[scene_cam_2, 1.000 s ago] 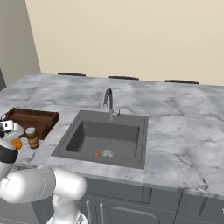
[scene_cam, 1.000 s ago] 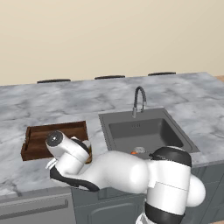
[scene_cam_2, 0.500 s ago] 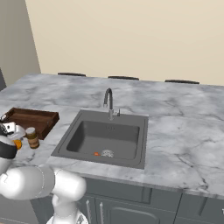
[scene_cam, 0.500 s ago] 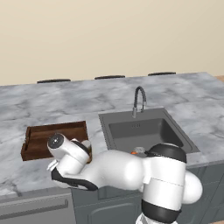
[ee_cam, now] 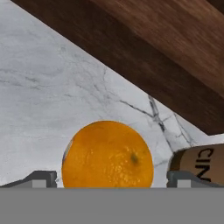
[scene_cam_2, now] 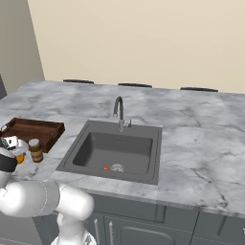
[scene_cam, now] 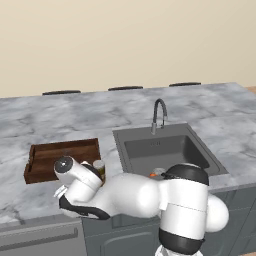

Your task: Pick up all produce items and place them in the sink. Turn on the sink faucet to wash them. Then turn the sink off and put them in the tray.

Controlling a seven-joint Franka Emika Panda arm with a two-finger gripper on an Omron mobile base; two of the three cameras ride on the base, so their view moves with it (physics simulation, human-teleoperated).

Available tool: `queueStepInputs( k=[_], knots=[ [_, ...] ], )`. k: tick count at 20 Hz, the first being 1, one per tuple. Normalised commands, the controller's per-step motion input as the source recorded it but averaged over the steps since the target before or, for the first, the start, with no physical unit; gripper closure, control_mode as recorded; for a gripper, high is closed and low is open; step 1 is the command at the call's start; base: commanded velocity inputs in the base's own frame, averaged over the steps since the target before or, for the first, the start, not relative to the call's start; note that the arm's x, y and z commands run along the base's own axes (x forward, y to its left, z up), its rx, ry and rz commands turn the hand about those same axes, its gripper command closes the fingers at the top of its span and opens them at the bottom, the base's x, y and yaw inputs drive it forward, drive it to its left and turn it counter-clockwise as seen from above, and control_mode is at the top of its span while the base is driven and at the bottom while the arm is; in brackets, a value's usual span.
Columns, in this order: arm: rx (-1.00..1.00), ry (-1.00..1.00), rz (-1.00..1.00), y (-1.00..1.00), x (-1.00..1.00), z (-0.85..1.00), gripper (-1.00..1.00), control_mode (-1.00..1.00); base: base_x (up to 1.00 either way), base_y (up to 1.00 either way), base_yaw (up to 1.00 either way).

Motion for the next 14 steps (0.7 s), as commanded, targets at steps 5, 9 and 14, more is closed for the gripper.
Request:
queueStepInputs(
  k=[5, 9, 14],
  knots=[
    [0.0, 0.0, 0.0, 0.0, 0.01, -0.16, 1.0, -1.0, 0.0, 0.0, 0.0],
    [0.0, 0.0, 0.0, 0.0, 0.0, -0.03, 1.0, -1.0, 0.0, 0.0, 0.0],
    [0.0, -0.02, 0.0, 0.0, -0.13, 0.05, 1.0, -1.0, 0.0, 0.0, 0.0]
  ],
)
